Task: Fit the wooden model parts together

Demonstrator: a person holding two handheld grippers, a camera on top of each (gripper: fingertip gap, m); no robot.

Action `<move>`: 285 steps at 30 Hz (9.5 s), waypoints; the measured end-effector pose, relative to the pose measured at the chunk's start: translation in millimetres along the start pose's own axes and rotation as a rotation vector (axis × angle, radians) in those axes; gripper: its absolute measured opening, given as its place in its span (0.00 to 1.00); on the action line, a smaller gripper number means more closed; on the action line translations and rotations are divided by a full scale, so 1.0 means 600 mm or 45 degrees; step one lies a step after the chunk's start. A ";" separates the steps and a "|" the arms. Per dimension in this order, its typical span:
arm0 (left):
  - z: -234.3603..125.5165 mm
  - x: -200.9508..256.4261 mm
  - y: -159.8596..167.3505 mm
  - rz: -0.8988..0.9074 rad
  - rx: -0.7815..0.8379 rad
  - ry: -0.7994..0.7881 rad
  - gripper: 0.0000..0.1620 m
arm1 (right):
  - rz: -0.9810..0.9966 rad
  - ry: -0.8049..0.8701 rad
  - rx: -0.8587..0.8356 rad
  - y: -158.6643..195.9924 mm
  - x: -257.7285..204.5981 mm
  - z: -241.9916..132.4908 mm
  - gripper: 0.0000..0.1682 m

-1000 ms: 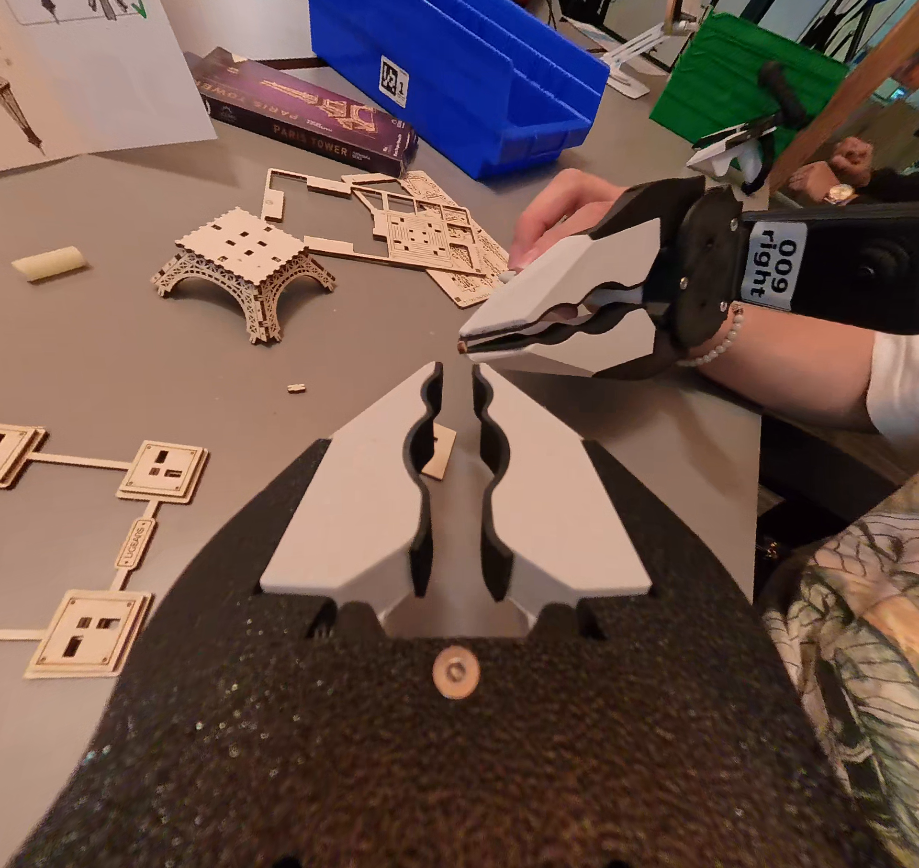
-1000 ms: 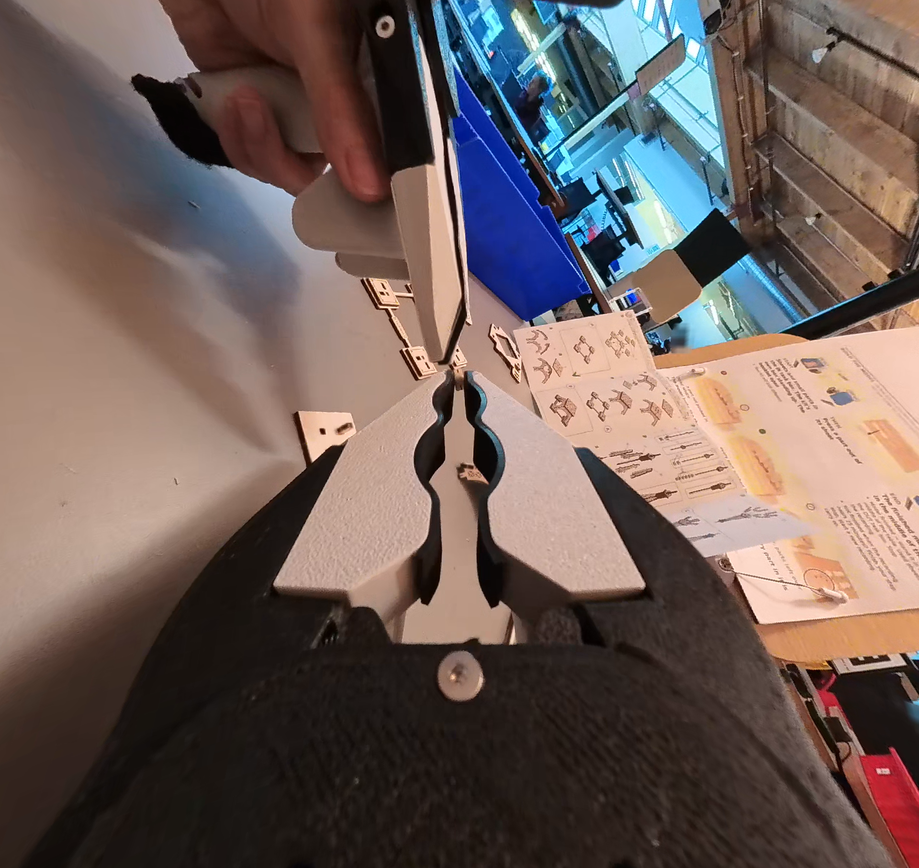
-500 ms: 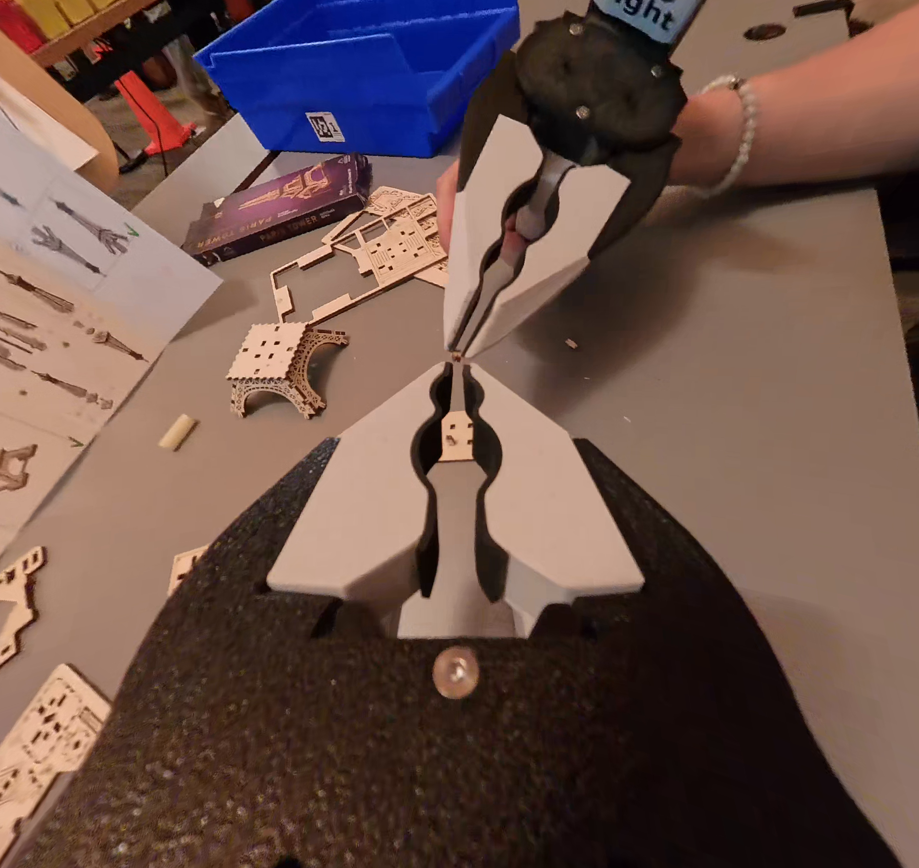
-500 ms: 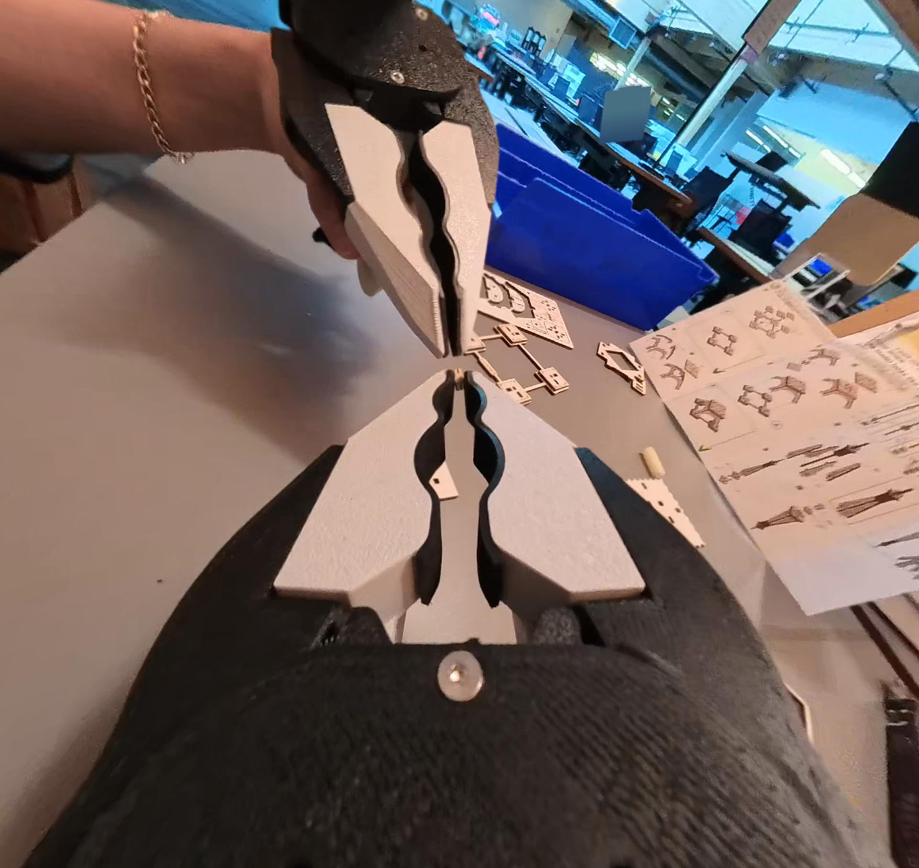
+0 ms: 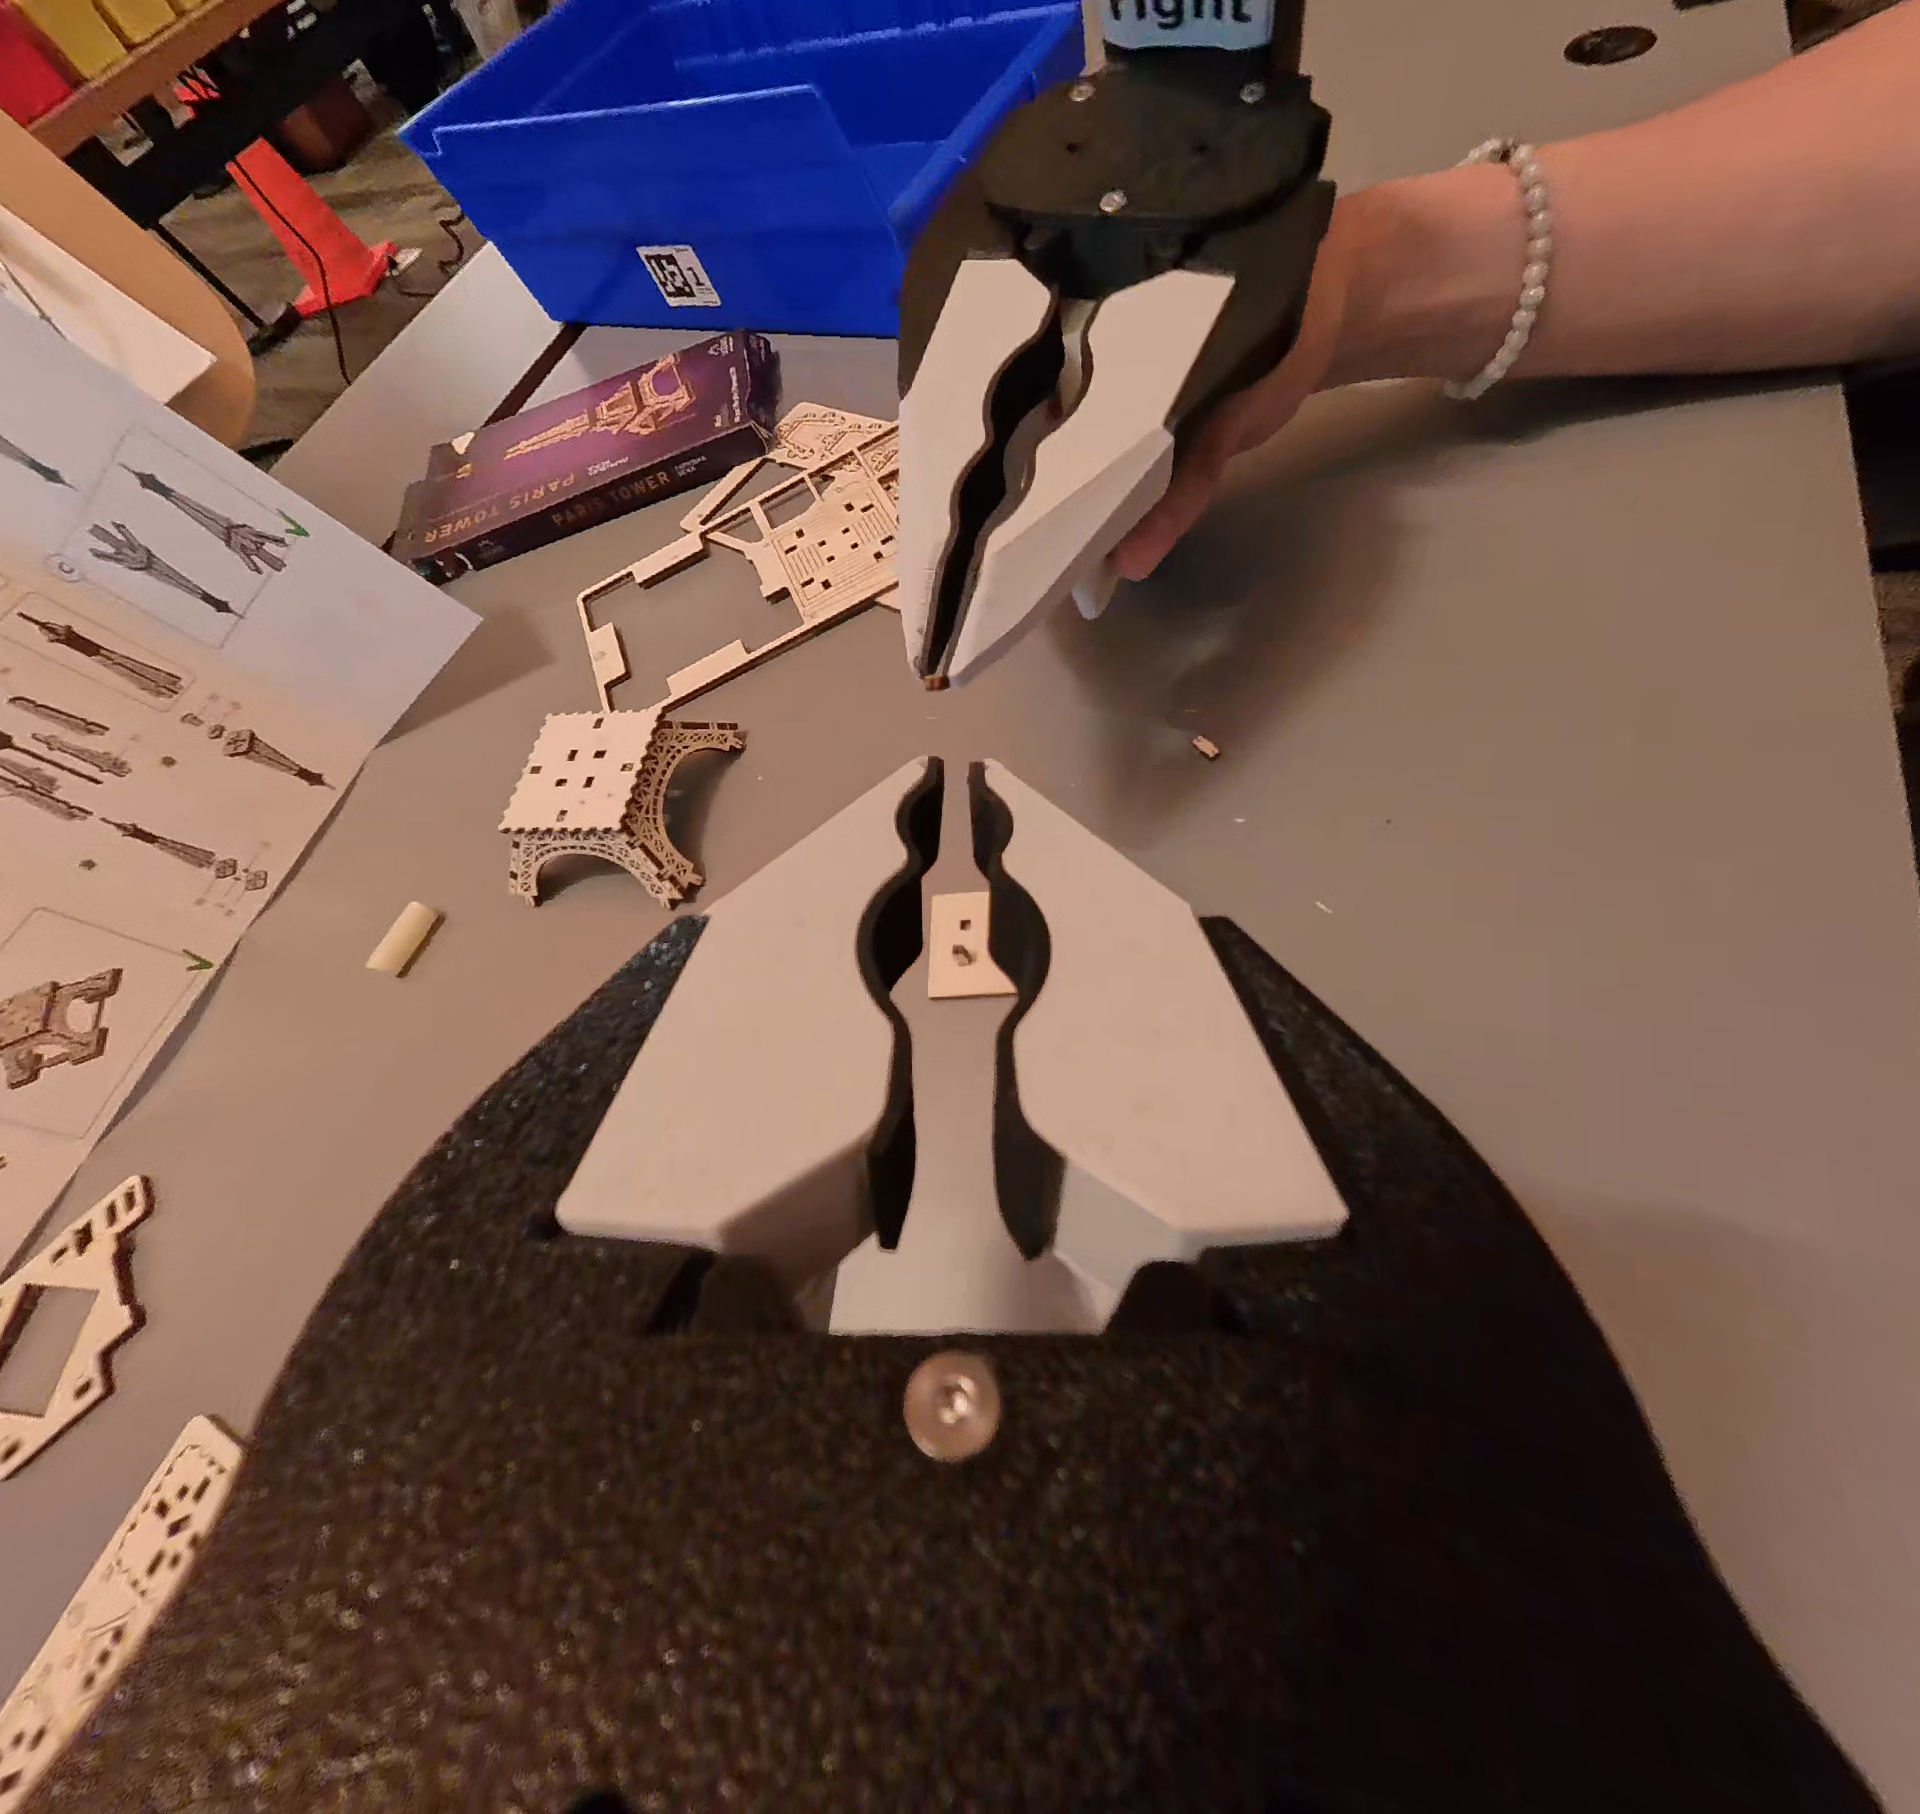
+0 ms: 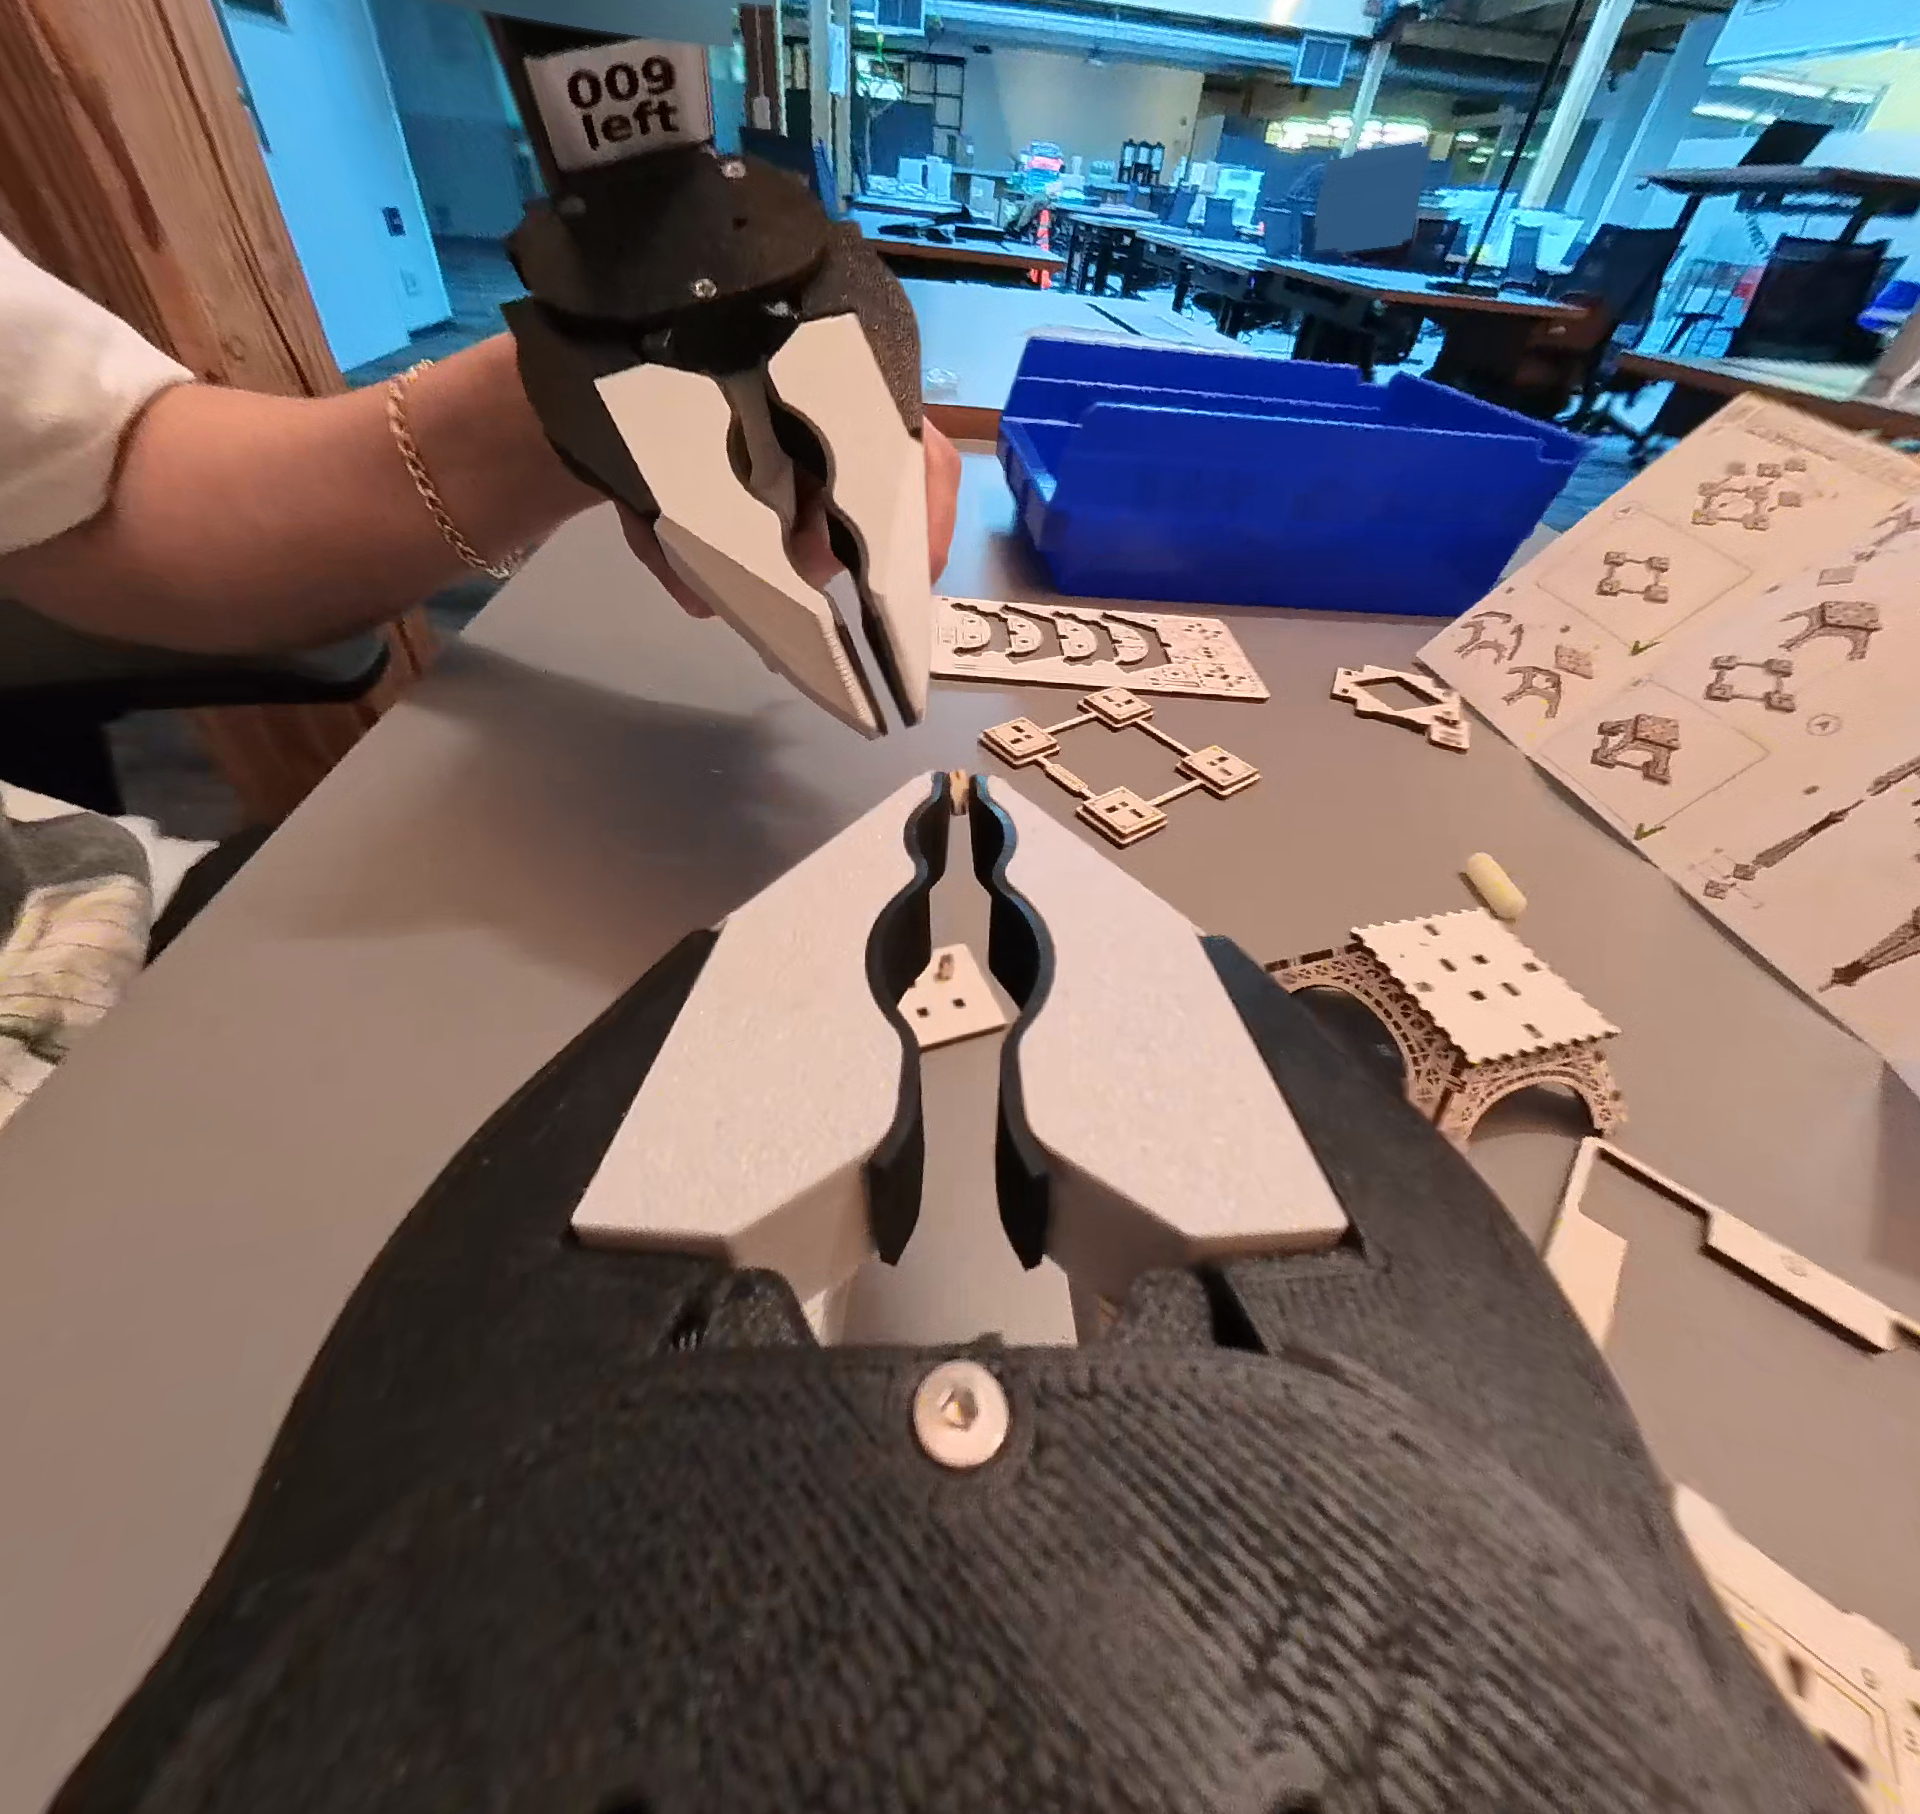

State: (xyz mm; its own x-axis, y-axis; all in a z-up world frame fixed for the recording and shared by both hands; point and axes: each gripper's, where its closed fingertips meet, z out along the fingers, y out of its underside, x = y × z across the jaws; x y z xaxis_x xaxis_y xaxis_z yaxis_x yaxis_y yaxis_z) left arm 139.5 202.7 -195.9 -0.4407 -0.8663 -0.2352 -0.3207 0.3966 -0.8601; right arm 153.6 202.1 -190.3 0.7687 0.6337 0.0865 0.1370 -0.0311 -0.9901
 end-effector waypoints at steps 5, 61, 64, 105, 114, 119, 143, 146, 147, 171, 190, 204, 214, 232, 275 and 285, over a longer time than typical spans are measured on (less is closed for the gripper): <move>0.000 -0.016 -0.005 -0.182 0.001 -0.022 0.04 | -0.222 0.130 -0.001 -0.005 0.005 0.004 0.01; -0.015 0.029 -0.033 0.040 0.048 0.124 0.00 | -0.219 -0.100 0.126 -0.030 -0.055 0.010 0.01; -0.018 0.029 -0.033 0.037 0.055 0.116 0.00 | -0.247 -0.055 0.132 -0.036 -0.049 0.009 0.01; -0.013 0.024 -0.011 -0.650 0.060 0.211 0.03 | -0.888 0.207 -0.113 -0.018 -0.044 0.027 0.01; -0.010 0.021 -0.002 -0.775 0.058 0.235 0.00 | -1.103 0.236 -0.236 -0.006 -0.047 0.032 0.00; -0.002 0.016 0.004 -0.793 0.044 0.220 0.00 | -1.133 0.256 -0.265 0.002 -0.040 0.031 0.00; -0.014 0.017 0.017 -1.063 0.011 0.237 0.00 | -1.093 0.244 -0.219 -0.001 -0.042 0.028 0.05; -0.009 0.019 0.021 -1.074 -0.024 0.236 0.00 | -1.141 0.224 -0.276 0.009 -0.043 0.028 0.05; -0.007 0.019 0.022 -1.077 -0.034 0.235 0.00 | -1.155 0.217 -0.290 0.012 -0.045 0.029 0.06; -0.002 0.012 0.021 -1.149 -0.005 0.196 0.00 | -1.163 0.299 -0.288 0.002 -0.034 0.028 0.02; 0.004 0.027 0.100 -1.001 -0.660 0.339 0.00 | -0.964 -0.059 -0.745 0.125 0.035 0.039 0.14; -0.003 0.042 0.130 -0.915 -0.997 0.457 0.00 | -0.862 0.042 -0.797 0.135 -0.017 0.043 0.08; -0.018 0.063 0.145 -0.948 -1.105 0.493 0.00 | -0.724 0.152 -0.786 0.126 -0.042 0.048 0.19; -0.015 0.073 0.144 -0.877 -1.185 0.480 0.00 | -0.663 0.035 -0.683 0.123 -0.087 0.060 0.14; -0.012 0.060 0.150 -0.593 -1.564 0.469 0.00 | -0.778 0.035 -0.720 0.133 -0.099 0.072 0.00; -0.013 0.061 0.150 -0.563 -1.597 0.459 0.00 | -0.771 0.040 -0.721 0.133 -0.099 0.073 0.00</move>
State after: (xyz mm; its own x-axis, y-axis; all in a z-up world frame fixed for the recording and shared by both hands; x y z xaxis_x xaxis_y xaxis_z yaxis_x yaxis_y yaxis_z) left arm 88.3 209.2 -278.6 -0.2345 -0.9412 0.2434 -0.9391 0.2840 0.1935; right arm 91.6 196.0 -279.0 0.4768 0.6439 0.5984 0.8202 -0.0810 -0.5664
